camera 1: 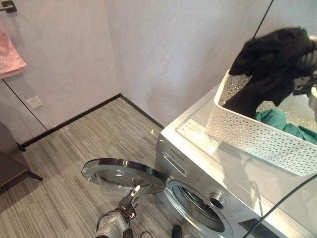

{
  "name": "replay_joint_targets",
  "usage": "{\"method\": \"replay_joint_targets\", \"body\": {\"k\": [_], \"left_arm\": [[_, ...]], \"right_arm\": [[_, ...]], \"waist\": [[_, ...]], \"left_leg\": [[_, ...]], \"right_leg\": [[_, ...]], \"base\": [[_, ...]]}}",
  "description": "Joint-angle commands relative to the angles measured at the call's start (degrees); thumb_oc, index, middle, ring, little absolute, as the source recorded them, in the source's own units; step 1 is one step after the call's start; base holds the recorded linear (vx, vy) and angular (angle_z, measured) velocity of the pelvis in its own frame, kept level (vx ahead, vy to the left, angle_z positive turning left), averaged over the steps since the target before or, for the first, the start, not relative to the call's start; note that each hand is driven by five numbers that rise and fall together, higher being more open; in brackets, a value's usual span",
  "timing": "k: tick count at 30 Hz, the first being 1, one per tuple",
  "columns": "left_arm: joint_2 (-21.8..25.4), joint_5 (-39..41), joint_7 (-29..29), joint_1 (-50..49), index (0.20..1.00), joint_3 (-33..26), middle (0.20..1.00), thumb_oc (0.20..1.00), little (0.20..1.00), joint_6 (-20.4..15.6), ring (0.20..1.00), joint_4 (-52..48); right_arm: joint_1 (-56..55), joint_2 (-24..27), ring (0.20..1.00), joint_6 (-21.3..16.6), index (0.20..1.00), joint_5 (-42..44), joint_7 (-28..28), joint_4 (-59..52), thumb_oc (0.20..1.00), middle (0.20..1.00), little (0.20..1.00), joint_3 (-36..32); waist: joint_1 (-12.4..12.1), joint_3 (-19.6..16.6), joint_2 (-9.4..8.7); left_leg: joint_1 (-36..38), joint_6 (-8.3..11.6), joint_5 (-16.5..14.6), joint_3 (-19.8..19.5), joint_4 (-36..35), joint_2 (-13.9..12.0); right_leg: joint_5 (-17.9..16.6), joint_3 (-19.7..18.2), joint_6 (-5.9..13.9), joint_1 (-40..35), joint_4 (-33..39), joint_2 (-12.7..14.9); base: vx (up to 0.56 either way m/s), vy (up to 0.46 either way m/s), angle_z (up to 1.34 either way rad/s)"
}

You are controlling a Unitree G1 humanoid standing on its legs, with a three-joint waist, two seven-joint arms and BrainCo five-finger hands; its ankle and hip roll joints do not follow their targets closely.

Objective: Grab the laundry basket,head to the washer,open it,put in the laundry and shut it.

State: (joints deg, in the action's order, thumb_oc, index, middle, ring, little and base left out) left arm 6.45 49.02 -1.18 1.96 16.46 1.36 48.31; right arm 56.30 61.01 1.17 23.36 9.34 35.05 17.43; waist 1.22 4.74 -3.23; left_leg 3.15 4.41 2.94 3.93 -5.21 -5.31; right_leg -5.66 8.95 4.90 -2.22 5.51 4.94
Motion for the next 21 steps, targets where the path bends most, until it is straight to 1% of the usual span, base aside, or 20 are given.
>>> {"method": "replay_joint_targets", "body": {"k": [1, 5, 8, 10, 12, 13, 14, 15, 16, 17, 18, 19, 20, 21], "left_arm": [[-0.5, -0.7, -0.7, 3.0, 1.0, 2.4, 1.0, 1.0, 1.0, -2.4, 1.0, 1.1], [-0.5, -1.1, -1.1, 3.3, 1.0, 1.9, 1.0, 1.0, 1.0, -2.4, 1.0, 0.9], [-0.3, -1.1, -1.2, 3.5, 1.0, 1.6, 1.0, 1.0, 1.0, -2.5, 1.0, 1.0], [0.3, -1.5, -1.4, 4.4, 1.0, 1.3, 1.0, 1.0, 1.0, -2.7, 1.0, 1.3], [0.6, -1.3, -1.8, 5.6, 1.0, 1.0, 1.0, 1.0, 1.0, -3.0, 1.0, 1.4], [1.0, -0.9, -2.1, 6.1, 1.0, 0.9, 1.0, 1.0, 1.0, -3.5, 1.0, 1.0], [1.7, -0.5, -2.4, 6.6, 1.0, 0.9, 1.0, 1.0, 1.0, -4.0, 1.0, 0.3], [2.3, 0.2, -2.4, 6.9, 1.0, 0.6, 1.0, 1.0, 1.0, -4.9, 1.0, -1.4], [2.3, 0.2, -2.4, 6.9, 1.0, 0.5, 1.0, 1.0, 1.0, -4.9, 1.0, -1.5], [2.7, 0.2, -2.4, 6.8, 1.0, 0.6, 1.0, 1.0, 1.0, -5.2, 1.0, -2.0], [2.7, 0.2, -2.4, 6.8, 1.0, 0.6, 1.0, 1.0, 1.0, -5.2, 1.0, -2.0], [3.2, 0.1, -2.3, 6.3, 1.0, 0.7, 1.0, 1.0, 1.0, -5.4, 1.0, -3.1], [2.9, 0.5, -3.6, 4.8, 1.0, -0.2, 1.0, 1.0, 1.0, -5.6, 1.0, -3.7], [2.7, 0.3, -3.3, 4.2, 1.0, -0.5, 1.0, 1.0, 1.0, -5.6, 1.0, -4.4]], "right_arm": [[5.9, 5.1, 0.2, -4.4, 0.2, -3.1, 6.5, -0.1, 0.2, 0.2, 0.2, -2.6], [5.4, 7.6, 0.2, -4.3, 0.2, -5.9, 8.9, -3.2, 0.2, 0.2, 0.2, -4.3], [6.7, 8.7, 0.2, -4.3, 0.2, -7.2, 9.9, -3.5, 0.2, 0.2, 0.2, -4.0], [10.5, 9.9, 0.2, -4.9, 0.2, -6.8, 11.2, -2.5, 0.2, 0.2, 0.2, -2.1], [14.3, 10.6, 0.2, -5.3, 0.2, -5.8, 11.8, -1.4, 0.2, 0.2, 0.2, 0.4], [15.2, 10.8, 0.2, -5.4, 0.2, -5.3, 11.8, -1.4, 0.2, 0.2, 0.2, 1.1], [16.6, 10.7, 0.2, -5.5, 0.2, -4.9, 11.9, -1.5, 0.2, 0.2, 0.2, 2.2], [19.1, 10.7, 0.2, -6.4, 0.2, -4.9, 12.6, -1.9, 0.2, 0.2, 0.2, 3.7], [19.4, 10.7, 0.2, -6.4, 0.2, -4.9, 12.6, -1.9, 0.2, 0.2, 0.2, 3.9], [20.5, 10.7, 0.2, -6.7, 0.2, -5.1, 13.2, -2.1, 0.2, 0.2, 0.2, 4.3], [20.6, 10.7, 0.2, -6.7, 0.2, -5.1, 13.2, -2.1, 0.2, 0.2, 0.2, 4.4], [22.0, 10.3, 0.2, -7.2, 0.2, -5.3, 14.5, -2.3, 0.2, 0.2, 0.2, 4.7], [21.0, 9.6, 0.2, -7.0, 0.2, -6.2, 16.7, -4.8, 0.2, 0.2, 0.2, 2.3], [20.1, 9.8, 0.2, -7.1, 0.2, -6.7, 17.2, -6.6, 0.2, 0.2, 0.2, 1.0]], "waist": [[-0.2, -1.0, -3.49], [0.1, -1.0, -3.8], [0.2, -0.9, -3.96], [0.2, -0.2, -4.45], [0.6, 0.3, -5.02], [0.5, 0.7, -5.65], [0.2, 1.3, -6.46], [0.6, 1.4, -7.22], [0.7, 1.5, -7.06], [1.0, 1.4, -7.23], [1.0, 1.4, -7.17], [0.9, 1.3, -7.2], [1.6, 0.5, -5.47], [2.3, -0.1, -4.96]], "left_leg": [[3.4, -1.8, -8.7, -1.2, 1.6, 1.2], [2.3, -0.9, -8.5, -1.4, 2.7, 0.0], [1.8, -0.34, -8.2, -1.4, 3.2, -0.7], [0.4, 0.38, -7.1, -1.5, 4.1, -1.8], [-1.7, 1.05, -6.1, -1.8, 5.2, -2.4], [-2.5, 1.34, -5.9, -2.3, 6.1, -2.8], [-3.3, 1.59, -6.5, -4.1, 7.9, -2.6], [-3.4, 1.5, -8.5, -6.8, 11.9, -3.4], [-3.6, 1.55, -8.8, -6.9, 12.4, -3.6], [-3.6, 1.35, -8.8, -7.6, 15.2, -4.5], [-3.7, 1.36, -8.9, -7.6, 15.3, -4.5], [-2.3, 1.2, -9.0, -9.0, 18.7, -5.7], [-0.2, 0.61, -8.9, -12.7, 19.7, -6.8], [0.5, 0.66, -8.9, -12.9, 18.5, -6.8]], "right_leg": [[5.1, -2.4, 0.92, -0.6, -0.5, 0.5], [5.8, -2.5, 0.4, -0.3, -0.5, -0.4], [6.2, -2.7, 0.01, -0.1, -0.5, -1.0], [7.0, -2.6, -0.53, 0.3, -0.5, -2.2], [7.3, -2.5, -0.76, 0.8, -0.5, -2.3], [7.1, -2.6, -0.78, 0.9, -0.5, -2.1], [6.7, -3.1, -0.91, 1.2, -0.5, -1.9], [6.0, -3.7, -0.93, 2.4, -0.5, -1.6], [6.0, -3.6, -0.95, 2.4, -0.5, -1.7], [5.7, -3.7, -1.02, 3.1, -0.5, -1.5], [5.7, -3.7, -1.02, 3.2, -0.5, -1.6], [5.2, -4.4, -0.94, 3.8, -0.5, -1.9], [4.2, -5.9, 0.03, 4.7, -0.5, -2.3], [3.8, -6.5, 0.15, 5.2, -0.5, -2.2]], "base": [[-0.02, -0.032, 0.12], [-0.04, -0.07, 0.08], [-0.06, -0.078, 0.09], [-0.15, -0.102, 0.09], [-0.15, -0.041, 0.11], [-0.16, -0.025, 0.22], [-0.2, 0.012, 0.22], [-0.15, 0.018, 0.15], [-0.13, 0.059, 0.03], [-0.04, 0.029, 0.04], [-0.06, 0.088, 0.01], [-0.02, 0.263, 0.03], [-0.03, 0.33, -0.18], [0.0, 0.27, -0.42]]}}
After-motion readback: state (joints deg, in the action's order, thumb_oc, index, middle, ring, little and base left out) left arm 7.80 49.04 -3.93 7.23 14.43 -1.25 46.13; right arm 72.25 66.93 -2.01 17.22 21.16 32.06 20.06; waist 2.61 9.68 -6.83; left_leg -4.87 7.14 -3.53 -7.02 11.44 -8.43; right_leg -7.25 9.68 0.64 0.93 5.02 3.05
